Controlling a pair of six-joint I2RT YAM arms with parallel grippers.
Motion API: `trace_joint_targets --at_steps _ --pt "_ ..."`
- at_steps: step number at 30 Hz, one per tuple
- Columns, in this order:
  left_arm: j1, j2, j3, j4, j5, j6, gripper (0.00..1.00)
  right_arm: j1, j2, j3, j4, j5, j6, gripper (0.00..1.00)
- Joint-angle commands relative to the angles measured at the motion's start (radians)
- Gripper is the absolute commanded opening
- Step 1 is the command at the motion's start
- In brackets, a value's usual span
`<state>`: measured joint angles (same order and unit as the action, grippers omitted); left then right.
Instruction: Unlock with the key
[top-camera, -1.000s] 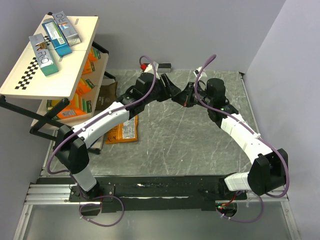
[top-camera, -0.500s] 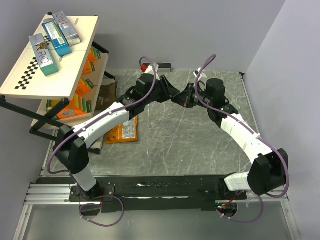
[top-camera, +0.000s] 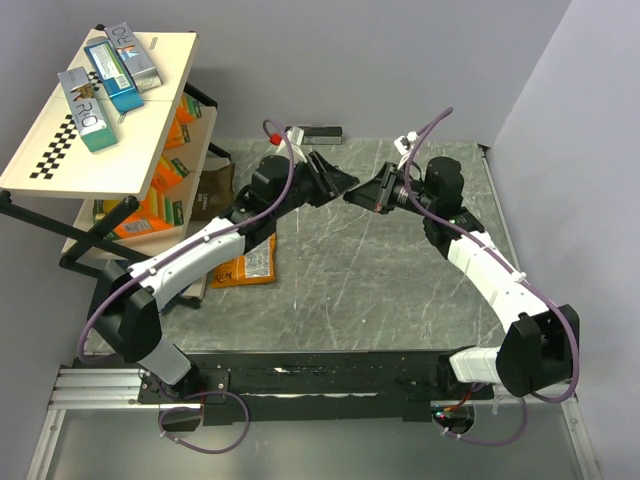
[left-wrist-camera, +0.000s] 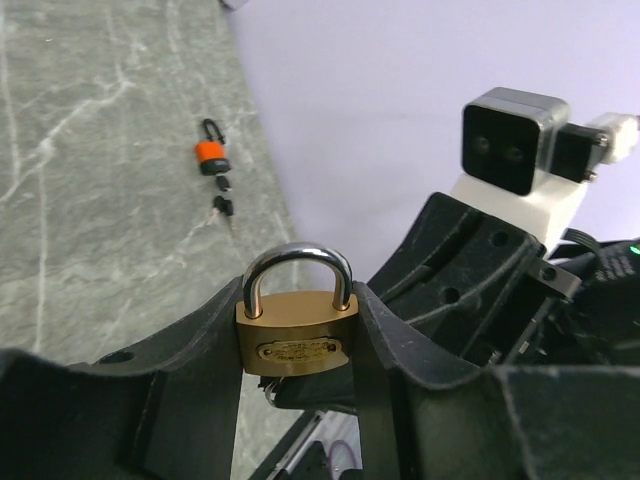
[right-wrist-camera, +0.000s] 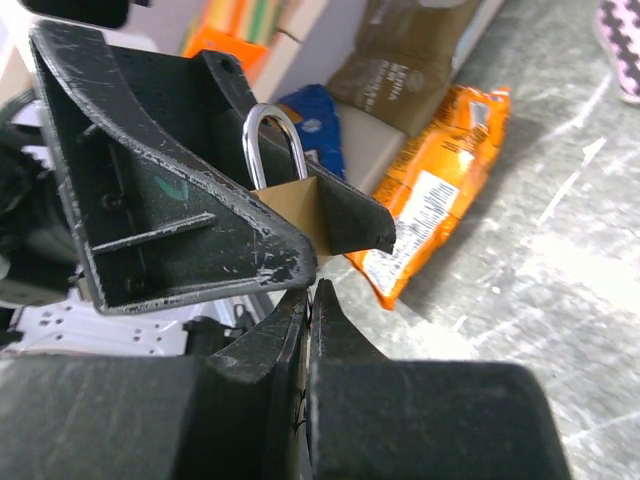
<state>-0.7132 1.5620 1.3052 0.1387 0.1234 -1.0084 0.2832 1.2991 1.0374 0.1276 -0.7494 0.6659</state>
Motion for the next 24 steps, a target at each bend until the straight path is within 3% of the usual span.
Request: trace_joint_targets --at_steps 1,15,18,24 --pt "-0.023 -0.062 -0.047 0.076 0.174 -0.064 0.01 -0.033 -0.037 0.012 0.231 -0.008 0.080 0.00" --pt "-0.023 -0.057 -0.040 0.082 0.271 -0.056 0.01 -0.047 -0.021 0.050 0.290 -0.058 0.141 0.00" --pt "-0.025 -0.030 0.035 -0.073 0.251 -0.023 0.01 -0.045 -0.046 0.078 0.189 0.022 0.045 0.00" --pt "-0.029 0.030 0.135 -0.232 0.243 -0.006 0.01 0.019 -0.118 0.131 0.038 0.210 -0.227 0.00"
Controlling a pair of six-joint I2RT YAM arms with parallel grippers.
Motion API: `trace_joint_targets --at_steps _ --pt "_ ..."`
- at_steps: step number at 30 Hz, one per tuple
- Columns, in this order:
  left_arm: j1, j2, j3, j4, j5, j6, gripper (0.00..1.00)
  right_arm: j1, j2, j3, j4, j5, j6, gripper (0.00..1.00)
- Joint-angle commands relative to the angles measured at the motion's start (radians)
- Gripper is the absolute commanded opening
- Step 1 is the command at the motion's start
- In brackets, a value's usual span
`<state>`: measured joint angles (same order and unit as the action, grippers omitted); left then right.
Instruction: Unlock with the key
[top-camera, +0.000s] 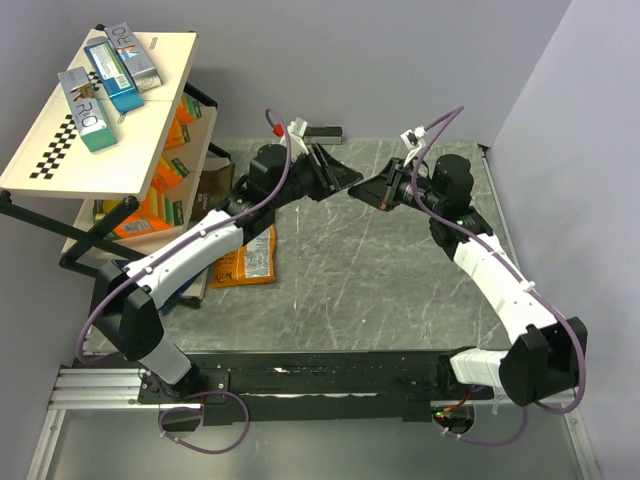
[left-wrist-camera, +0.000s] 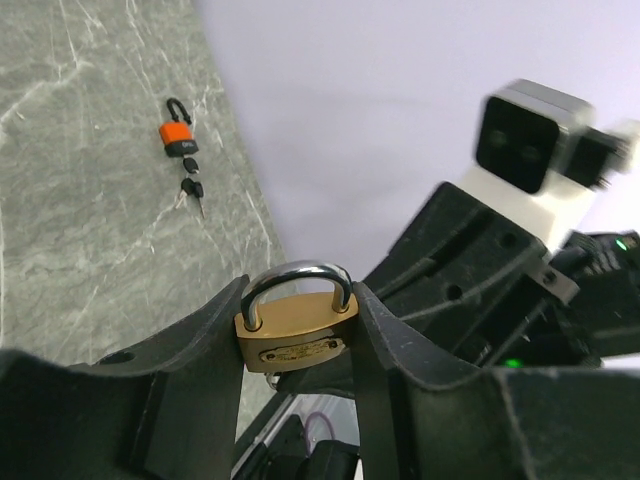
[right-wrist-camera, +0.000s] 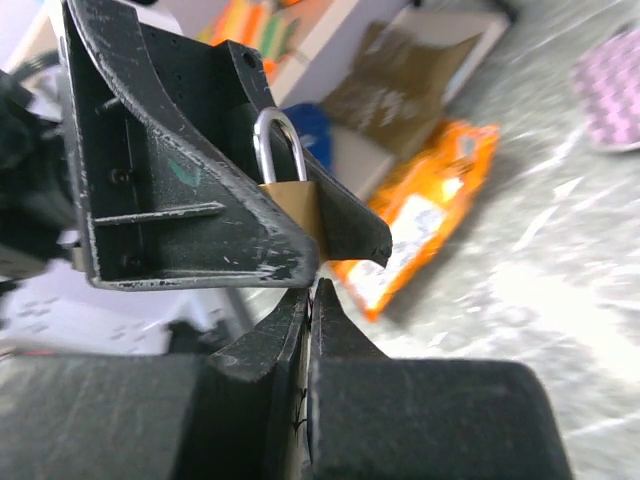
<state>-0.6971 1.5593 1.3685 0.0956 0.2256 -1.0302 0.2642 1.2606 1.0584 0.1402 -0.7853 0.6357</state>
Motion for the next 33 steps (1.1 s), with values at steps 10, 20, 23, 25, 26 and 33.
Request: trace_joint_targets --at_steps 10,20,23,25,26,33 --pt "-0.056 0.159 0.233 -0.341 0.244 0.065 0.01 0.224 -0.133 0.144 -0.050 0.623 -0.507 0.00" --pt "-0.035 0.151 0.248 -0.311 0.236 0.038 0.01 0.204 -0.101 0.193 -0.103 0.476 -0.438 0.00" --pt "-0.027 0.117 0.178 -0.196 0.276 0.013 0.01 0.133 -0.105 0.149 -0.045 0.322 -0.294 0.00" --pt "-0.021 0.094 0.161 -0.134 0.296 0.007 0.01 0.098 -0.110 0.121 0.010 0.247 -0.239 0.00" --pt "-0.018 0.091 0.156 -0.122 0.320 0.005 0.01 0.069 -0.107 0.120 0.022 0.223 -0.196 0.00" --pt "-0.018 0.085 0.158 -0.103 0.418 0.002 0.01 0.015 -0.047 0.160 0.104 0.074 -0.070 0.00"
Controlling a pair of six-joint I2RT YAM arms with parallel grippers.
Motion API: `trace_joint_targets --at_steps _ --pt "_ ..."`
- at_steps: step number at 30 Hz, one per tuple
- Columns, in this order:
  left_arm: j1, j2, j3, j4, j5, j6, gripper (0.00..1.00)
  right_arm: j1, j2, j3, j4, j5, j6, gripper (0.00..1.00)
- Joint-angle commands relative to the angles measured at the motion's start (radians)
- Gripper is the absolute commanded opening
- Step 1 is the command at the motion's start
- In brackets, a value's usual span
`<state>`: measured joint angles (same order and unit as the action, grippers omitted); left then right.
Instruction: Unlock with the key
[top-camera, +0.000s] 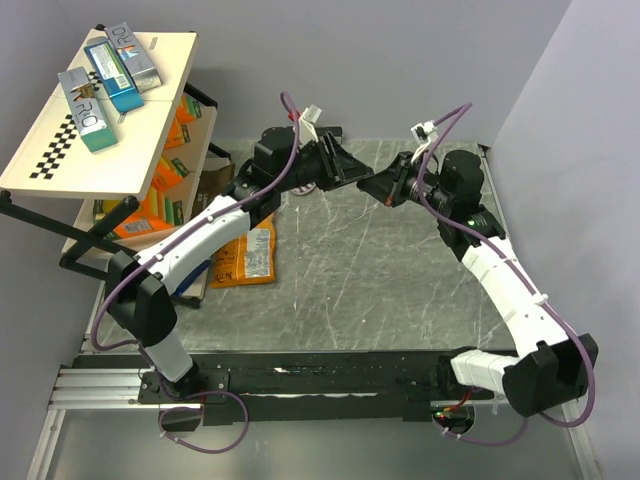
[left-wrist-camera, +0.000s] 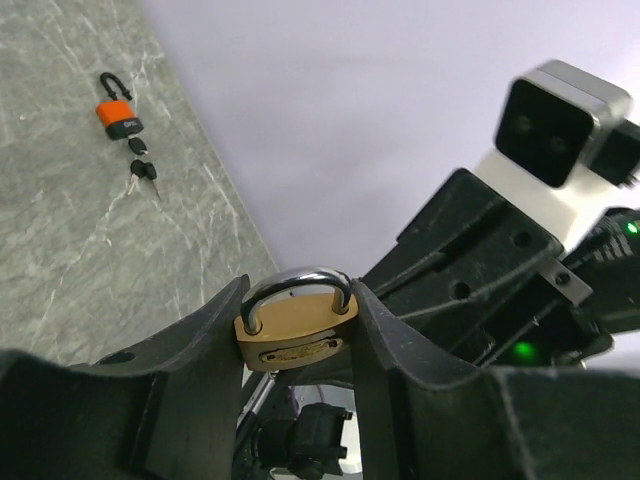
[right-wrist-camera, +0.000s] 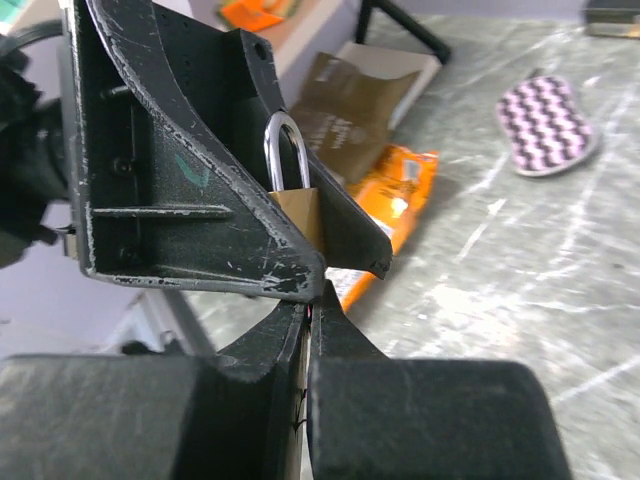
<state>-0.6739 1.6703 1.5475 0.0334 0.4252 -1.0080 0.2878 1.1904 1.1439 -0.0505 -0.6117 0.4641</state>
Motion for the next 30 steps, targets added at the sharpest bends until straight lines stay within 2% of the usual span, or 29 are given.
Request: trace_joint_targets --at_steps 1,15,18,23,26,27,30 --pt "-0.041 -0.029 -0.021 -0.012 0.227 -0.017 0.01 -0.012 0.028 0.074 0.308 -0.115 0.122 0.00" --pt "-0.056 -0.047 -0.032 0.060 0.340 -0.004 0.01 -0.044 0.121 0.047 0.524 -0.255 0.338 0.00" --pt "-0.055 -0.047 -0.024 0.022 0.317 0.002 0.01 -0.044 0.121 0.062 0.477 -0.246 0.293 0.00" --pt "-0.044 -0.026 0.033 -0.096 0.150 -0.015 0.01 -0.041 0.080 0.094 0.307 -0.214 0.153 0.00" --pt "-0.006 -0.014 -0.001 -0.066 0.078 -0.107 0.01 -0.042 0.048 0.091 0.212 -0.200 0.082 0.18" --pt "0.013 -0.009 -0.009 -0.063 0.063 -0.124 0.01 -0.042 0.037 0.085 0.196 -0.198 0.062 0.30" --pt "0.039 0.017 0.002 -0.069 0.030 -0.129 0.01 -0.045 -0.027 0.036 0.153 -0.185 0.038 0.48"
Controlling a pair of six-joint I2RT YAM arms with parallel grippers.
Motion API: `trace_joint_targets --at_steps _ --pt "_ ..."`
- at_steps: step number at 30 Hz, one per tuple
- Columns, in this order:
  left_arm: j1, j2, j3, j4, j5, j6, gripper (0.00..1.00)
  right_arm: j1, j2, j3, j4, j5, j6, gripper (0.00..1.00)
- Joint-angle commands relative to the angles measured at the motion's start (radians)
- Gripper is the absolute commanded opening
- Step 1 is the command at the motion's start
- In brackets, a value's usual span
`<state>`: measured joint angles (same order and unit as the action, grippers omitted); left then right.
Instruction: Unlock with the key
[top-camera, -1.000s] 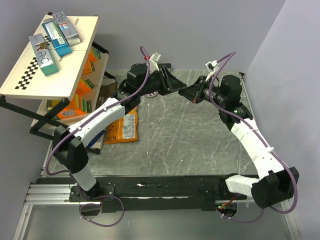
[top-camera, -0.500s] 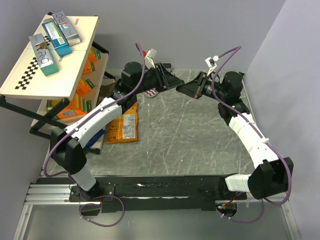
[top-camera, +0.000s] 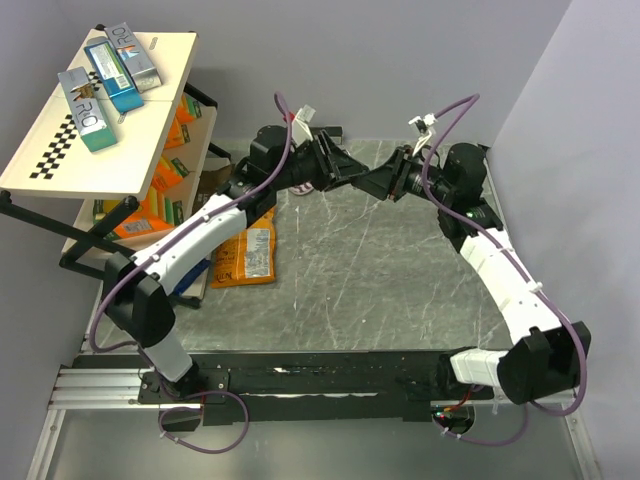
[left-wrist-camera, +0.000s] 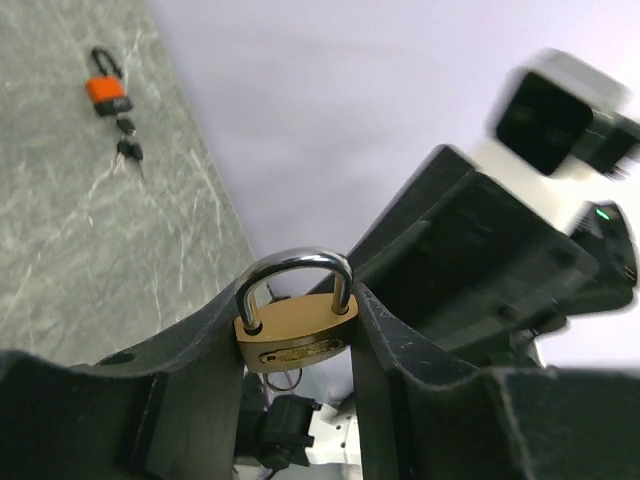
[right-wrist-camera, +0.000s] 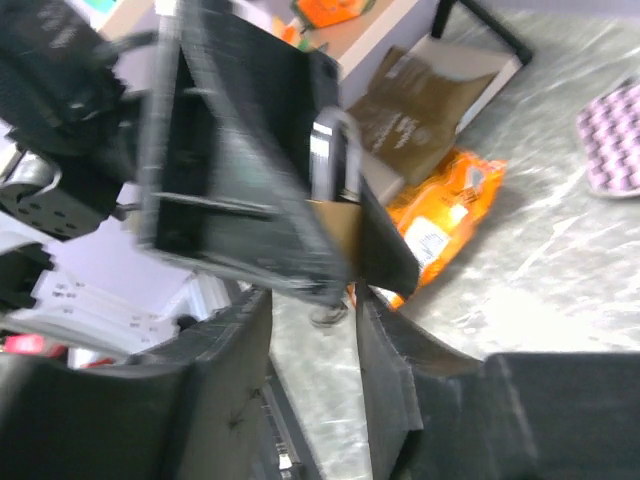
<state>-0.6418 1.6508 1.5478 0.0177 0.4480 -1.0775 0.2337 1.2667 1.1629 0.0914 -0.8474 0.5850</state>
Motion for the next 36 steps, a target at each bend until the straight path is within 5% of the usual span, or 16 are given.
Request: trace_joint_targets --at_steps 1,11,19,27,36 --pt "0.011 0.043 0.009 -0.070 0.003 -0.047 0.01 0.004 -0.121 -0.014 -0.002 0.054 -0.085 0.51" --pt "0.053 0.037 -0.041 0.008 0.084 0.027 0.01 -0.079 -0.244 -0.077 -0.059 0.027 -0.091 0.63" --pt "0.054 -0.063 -0.144 0.097 0.554 0.274 0.01 -0.091 -0.129 0.099 -0.080 -0.200 -0.125 0.78" --pt "0.054 -0.175 -0.310 0.358 0.830 0.071 0.01 -0.068 -0.040 0.138 -0.024 -0.381 -0.045 0.77" --pt "0.053 -0.191 -0.307 0.333 0.943 0.028 0.01 0.055 0.010 0.135 0.082 -0.424 0.044 0.77"
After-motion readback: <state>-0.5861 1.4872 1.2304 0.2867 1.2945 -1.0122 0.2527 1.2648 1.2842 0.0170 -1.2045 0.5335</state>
